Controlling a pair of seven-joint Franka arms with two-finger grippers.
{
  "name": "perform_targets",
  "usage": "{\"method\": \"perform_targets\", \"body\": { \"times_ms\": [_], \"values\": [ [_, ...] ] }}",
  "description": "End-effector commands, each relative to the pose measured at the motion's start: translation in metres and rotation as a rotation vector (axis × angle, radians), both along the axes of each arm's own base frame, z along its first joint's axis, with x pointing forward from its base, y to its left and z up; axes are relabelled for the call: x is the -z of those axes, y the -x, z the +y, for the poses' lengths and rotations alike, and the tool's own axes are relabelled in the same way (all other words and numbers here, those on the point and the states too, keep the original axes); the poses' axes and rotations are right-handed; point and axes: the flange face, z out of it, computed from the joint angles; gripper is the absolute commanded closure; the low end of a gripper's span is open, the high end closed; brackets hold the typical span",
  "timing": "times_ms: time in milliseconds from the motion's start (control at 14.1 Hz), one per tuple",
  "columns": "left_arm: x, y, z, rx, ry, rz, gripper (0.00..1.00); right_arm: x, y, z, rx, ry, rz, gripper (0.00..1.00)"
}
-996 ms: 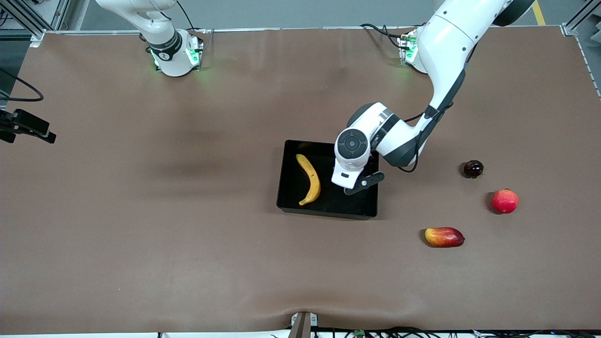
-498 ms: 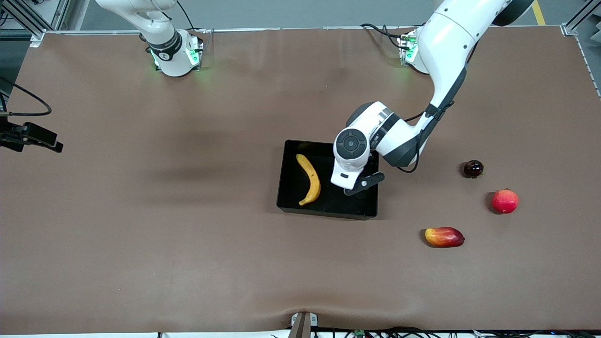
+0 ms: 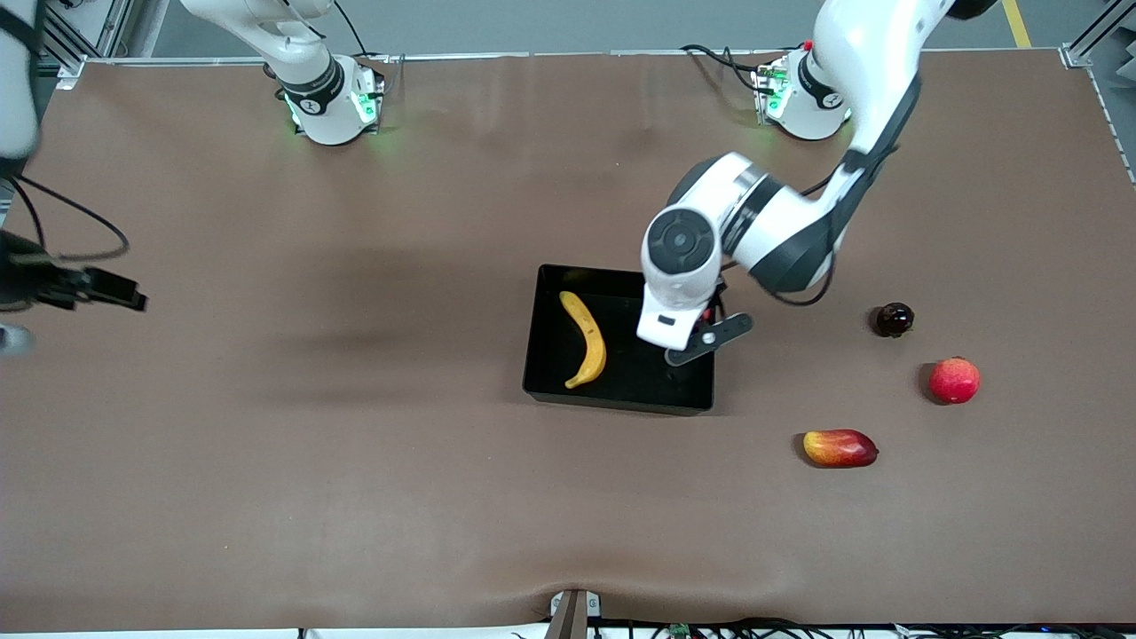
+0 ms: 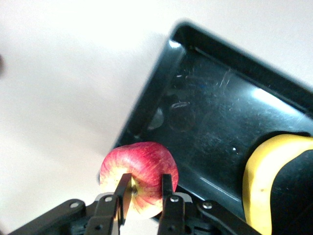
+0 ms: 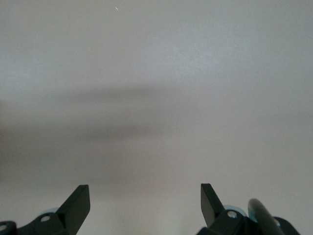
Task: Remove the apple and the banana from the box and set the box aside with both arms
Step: 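Lift the apple out with the left gripper while the right gripper approaches the tray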
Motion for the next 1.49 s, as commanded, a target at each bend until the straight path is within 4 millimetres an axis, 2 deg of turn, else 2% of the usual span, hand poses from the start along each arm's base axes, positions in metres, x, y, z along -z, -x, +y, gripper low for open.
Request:
{"method": "perform_targets", "body": {
  "times_ms": [0, 142, 213, 356, 498, 640, 782, 853, 924, 996, 1138, 1351, 1422],
  "values": [
    [-0.045, -0.011, 0.047, 0.022, -0.041, -0.008, 1.00, 0.003, -0.003, -0.001, 0.008, 0.033, 0.009, 0.00],
    [-0.050, -0.024, 0.082, -0.013, -0.056, 0.012, 1.00, 0.001, -0.006, 0.000, -0.016, 0.029, -0.009, 0.00],
    [-0.049, -0.032, 0.099, -0.041, -0.057, 0.012, 1.00, -0.006, -0.011, 0.002, -0.097, 0.021, -0.040, 0.00],
    [-0.038, -0.046, 0.134, -0.075, -0.104, 0.009, 1.00, -0.004, -0.019, 0.025, -0.232, 0.030, -0.068, 0.00],
    [-0.008, -0.054, 0.166, -0.107, -0.130, 0.035, 1.00, 0.012, -0.017, 0.031, -0.230, -0.005, -0.041, 0.00],
    [0.021, -0.058, 0.192, -0.137, -0.142, 0.031, 1.00, 0.011, -0.017, 0.031, -0.214, -0.043, -0.049, 0.00],
    [0.059, -0.062, 0.216, -0.158, -0.148, 0.028, 1.00, 0.013, -0.016, 0.042, -0.195, -0.054, -0.039, 0.00],
    [0.075, -0.064, 0.230, -0.168, -0.162, 0.023, 1.00, 0.015, -0.015, 0.056, -0.111, -0.056, -0.026, 0.00],
    [0.093, -0.066, 0.246, -0.177, -0.166, 0.029, 1.00, 0.019, -0.012, 0.078, 0.011, -0.045, 0.006, 0.00],
    [0.109, -0.066, 0.252, -0.170, -0.174, 0.040, 1.00, 0.019, -0.010, 0.103, 0.087, -0.033, 0.023, 0.00],
    [0.129, -0.065, 0.264, -0.169, -0.184, 0.056, 1.00, 0.021, -0.005, 0.161, 0.106, -0.016, 0.018, 0.00],
    [0.149, -0.066, 0.265, -0.172, -0.170, 0.076, 1.00, 0.033, -0.008, 0.227, 0.047, -0.065, -0.034, 0.00],
    [0.148, -0.067, 0.265, -0.170, -0.170, 0.073, 0.74, 0.043, -0.010, 0.246, 0.043, -0.112, -0.030, 0.00]
  ]
}}
